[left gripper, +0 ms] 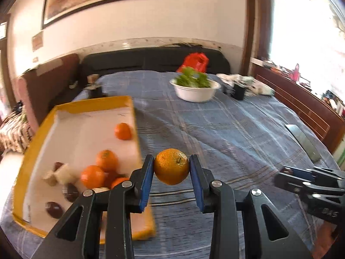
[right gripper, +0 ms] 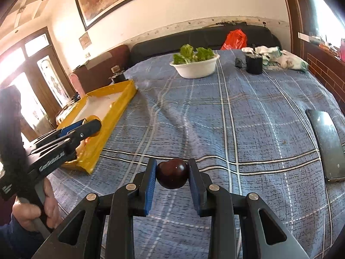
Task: Organize fruits
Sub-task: 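Carry the orange and the dark plum over the tray with both tools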
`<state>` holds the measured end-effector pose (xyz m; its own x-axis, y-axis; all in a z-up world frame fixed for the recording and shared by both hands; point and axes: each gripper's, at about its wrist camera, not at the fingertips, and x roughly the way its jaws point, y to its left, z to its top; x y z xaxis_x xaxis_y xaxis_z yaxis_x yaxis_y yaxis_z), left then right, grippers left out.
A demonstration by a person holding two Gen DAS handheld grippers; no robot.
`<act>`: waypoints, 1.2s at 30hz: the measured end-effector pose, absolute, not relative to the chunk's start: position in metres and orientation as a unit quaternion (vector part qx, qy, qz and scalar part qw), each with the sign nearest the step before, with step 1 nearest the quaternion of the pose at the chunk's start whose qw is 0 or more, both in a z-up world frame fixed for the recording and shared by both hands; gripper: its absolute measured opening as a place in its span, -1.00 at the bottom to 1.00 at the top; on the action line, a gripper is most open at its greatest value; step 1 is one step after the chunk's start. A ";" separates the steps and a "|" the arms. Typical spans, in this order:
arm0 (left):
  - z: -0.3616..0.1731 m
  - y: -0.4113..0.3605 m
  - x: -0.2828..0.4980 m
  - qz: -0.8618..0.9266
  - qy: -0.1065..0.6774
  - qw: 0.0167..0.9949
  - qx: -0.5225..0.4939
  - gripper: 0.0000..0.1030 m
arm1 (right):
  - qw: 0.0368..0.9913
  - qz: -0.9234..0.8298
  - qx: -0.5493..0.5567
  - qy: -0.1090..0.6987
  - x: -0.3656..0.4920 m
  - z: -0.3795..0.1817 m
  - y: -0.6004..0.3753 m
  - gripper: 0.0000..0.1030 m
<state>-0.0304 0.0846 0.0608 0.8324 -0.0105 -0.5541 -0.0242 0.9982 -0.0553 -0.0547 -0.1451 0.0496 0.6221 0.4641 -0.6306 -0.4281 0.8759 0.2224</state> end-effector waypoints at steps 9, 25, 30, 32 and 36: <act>0.057 0.157 -0.040 0.081 0.288 0.951 -0.072 -0.37 | 0.887 0.296 0.008 0.353 -0.069 0.073 -0.098 -0.38; 0.036 0.236 -0.044 0.138 0.315 0.927 -0.151 -0.36 | 0.825 0.385 -0.019 0.413 -0.048 0.050 0.032 -0.37; 0.034 0.230 -0.041 0.144 0.317 0.927 -0.140 -0.37 | 0.814 0.394 -0.034 0.425 -0.045 0.037 0.053 -0.36; 0.032 0.228 -0.039 0.148 0.321 0.926 -0.134 -0.37 | 0.814 0.395 -0.037 0.425 -0.044 0.035 0.056 -0.36; 0.030 0.222 -0.035 0.146 0.327 0.926 -0.120 -0.37 | 0.829 0.375 -0.061 0.410 -0.045 0.030 0.060 -0.36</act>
<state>-0.0345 0.2223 0.0305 0.7428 0.1919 -0.6414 -0.3495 0.9283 -0.1271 -0.0447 0.0596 0.0298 0.3824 0.5715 -0.7260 -0.6716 0.7116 0.2064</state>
